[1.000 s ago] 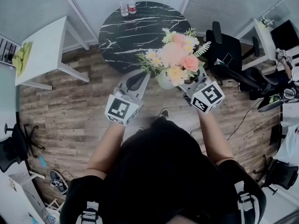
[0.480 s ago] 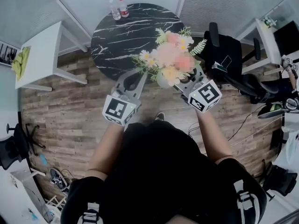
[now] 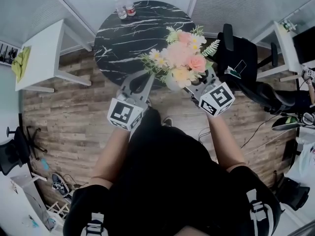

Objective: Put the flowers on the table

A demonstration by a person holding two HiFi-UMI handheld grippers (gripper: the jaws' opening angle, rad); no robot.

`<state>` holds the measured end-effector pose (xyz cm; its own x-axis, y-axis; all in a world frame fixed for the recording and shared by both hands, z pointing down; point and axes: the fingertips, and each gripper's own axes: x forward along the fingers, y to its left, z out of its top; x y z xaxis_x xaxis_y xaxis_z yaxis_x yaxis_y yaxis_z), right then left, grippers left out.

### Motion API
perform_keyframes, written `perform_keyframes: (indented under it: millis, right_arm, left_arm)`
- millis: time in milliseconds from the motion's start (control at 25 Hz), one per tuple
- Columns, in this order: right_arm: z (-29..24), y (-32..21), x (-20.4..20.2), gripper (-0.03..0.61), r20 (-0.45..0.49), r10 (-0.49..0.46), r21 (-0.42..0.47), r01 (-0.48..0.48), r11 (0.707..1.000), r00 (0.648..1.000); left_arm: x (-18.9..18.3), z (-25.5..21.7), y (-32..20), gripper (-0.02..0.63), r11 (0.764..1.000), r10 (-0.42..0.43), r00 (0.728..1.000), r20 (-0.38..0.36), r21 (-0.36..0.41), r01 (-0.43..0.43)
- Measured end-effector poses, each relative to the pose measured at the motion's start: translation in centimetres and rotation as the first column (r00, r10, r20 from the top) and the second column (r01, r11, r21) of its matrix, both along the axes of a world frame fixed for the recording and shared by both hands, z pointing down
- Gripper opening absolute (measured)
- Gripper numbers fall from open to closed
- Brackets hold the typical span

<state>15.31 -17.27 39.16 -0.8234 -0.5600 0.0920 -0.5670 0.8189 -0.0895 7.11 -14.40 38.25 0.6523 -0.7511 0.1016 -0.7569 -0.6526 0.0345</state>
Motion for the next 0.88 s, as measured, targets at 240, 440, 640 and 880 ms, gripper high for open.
perform_keyframes:
  millis: [240,440,640,880]
  right_arm:
    - [0.3,-3.4,-0.9,0.339,-0.013,0.009,0.012,-0.009,1.000,1.000]
    - [0.3,-7.4,-2.1,0.339,-0.029,0.021,0.015,-0.020,1.000,0.999]
    - [0.5,-11.3,-3.7,0.339,-0.043,0.038,0.010,-0.038,0.999,0.998]
    - [1.0,-16.4,-6.1,0.339,-0.047,0.066,0.000,-0.066,0.998,0.997]
  left_arm:
    - [-0.9,1.0,-3.6,0.011,1.000,0.012,1.000,-0.012,0.002,-0.012]
    - [-1.9,1.1,-8.0,0.012,1.000,0.030,0.999,-0.020,0.008,-0.030]
    - [-3.4,1.1,-11.9,0.012,0.998,0.056,0.998,-0.018,0.014,-0.055]
    - [-6.1,1.5,-17.0,0.011,0.997,0.075,0.997,-0.028,0.006,-0.074]
